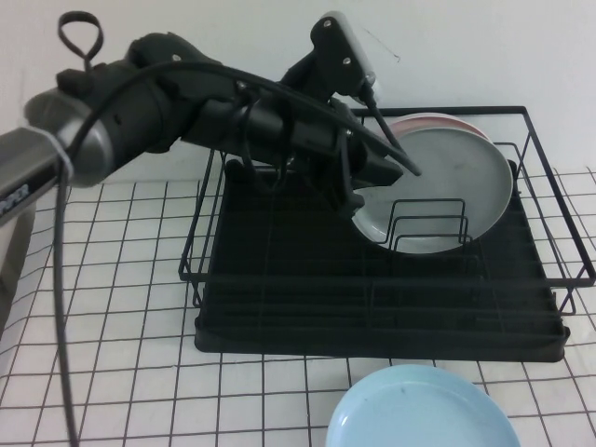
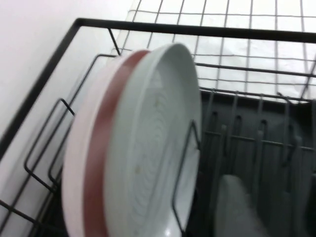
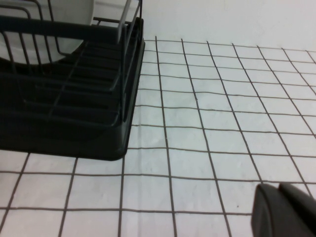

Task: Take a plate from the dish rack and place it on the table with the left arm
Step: Grasp the plate from the shelf

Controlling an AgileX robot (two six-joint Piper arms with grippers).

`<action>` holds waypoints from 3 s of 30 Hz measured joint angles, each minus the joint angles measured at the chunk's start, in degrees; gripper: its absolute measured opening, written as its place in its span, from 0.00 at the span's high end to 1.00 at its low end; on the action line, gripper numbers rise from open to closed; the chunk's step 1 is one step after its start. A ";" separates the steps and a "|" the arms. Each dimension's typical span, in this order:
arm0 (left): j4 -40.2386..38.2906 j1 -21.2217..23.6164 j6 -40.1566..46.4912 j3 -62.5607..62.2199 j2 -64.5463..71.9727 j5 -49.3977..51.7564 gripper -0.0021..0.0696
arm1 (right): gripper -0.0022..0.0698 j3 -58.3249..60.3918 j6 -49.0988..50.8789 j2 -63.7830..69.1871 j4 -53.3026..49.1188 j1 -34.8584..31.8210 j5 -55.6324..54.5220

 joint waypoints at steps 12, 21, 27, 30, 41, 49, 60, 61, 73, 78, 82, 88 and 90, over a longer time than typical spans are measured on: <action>-0.47 -0.23 5.24 -11.35 11.14 -0.21 0.34 | 0.97 0.00 0.00 0.00 0.00 0.00 0.00; -0.56 -0.36 6.90 -13.82 14.40 -1.01 0.38 | 0.97 0.00 0.00 0.00 0.00 0.00 0.00; -0.32 -0.36 4.90 -18.29 14.48 5.89 0.38 | 0.97 0.00 0.00 0.00 0.00 0.00 0.00; -0.24 -0.26 0.27 -21.35 14.48 9.02 0.38 | 0.97 0.00 0.00 0.00 0.00 0.00 0.00; -1.68 0.58 5.00 -22.87 16.22 5.16 0.38 | 0.97 0.00 0.00 0.00 0.00 0.00 0.00; -3.69 1.18 7.05 -23.00 19.32 2.79 0.38 | 0.97 0.00 0.00 0.00 0.00 0.00 0.00; -3.51 1.18 8.69 -23.46 20.35 2.41 0.43 | 0.97 0.00 0.00 0.00 0.00 0.00 0.00; -3.47 1.18 8.92 -23.46 20.16 2.41 0.43 | 0.97 0.00 0.00 0.00 0.00 0.00 0.00; -3.50 1.80 10.39 -23.46 17.05 4.58 0.43 | 0.97 0.00 0.00 0.00 0.00 0.00 0.00; -3.72 1.80 10.39 -23.46 16.87 7.68 0.43 | 0.97 0.00 0.00 0.00 0.00 0.00 0.00; -3.72 1.80 10.49 -23.46 17.27 7.82 0.43 | 0.97 0.00 0.00 0.00 0.00 0.00 0.00; -4.01 1.80 10.61 -23.46 18.85 7.72 0.43 | 0.97 0.00 0.00 0.00 0.00 0.00 0.00; -4.16 1.80 11.01 -23.46 19.22 7.61 0.43 | 0.97 0.00 0.00 0.00 0.00 0.00 0.00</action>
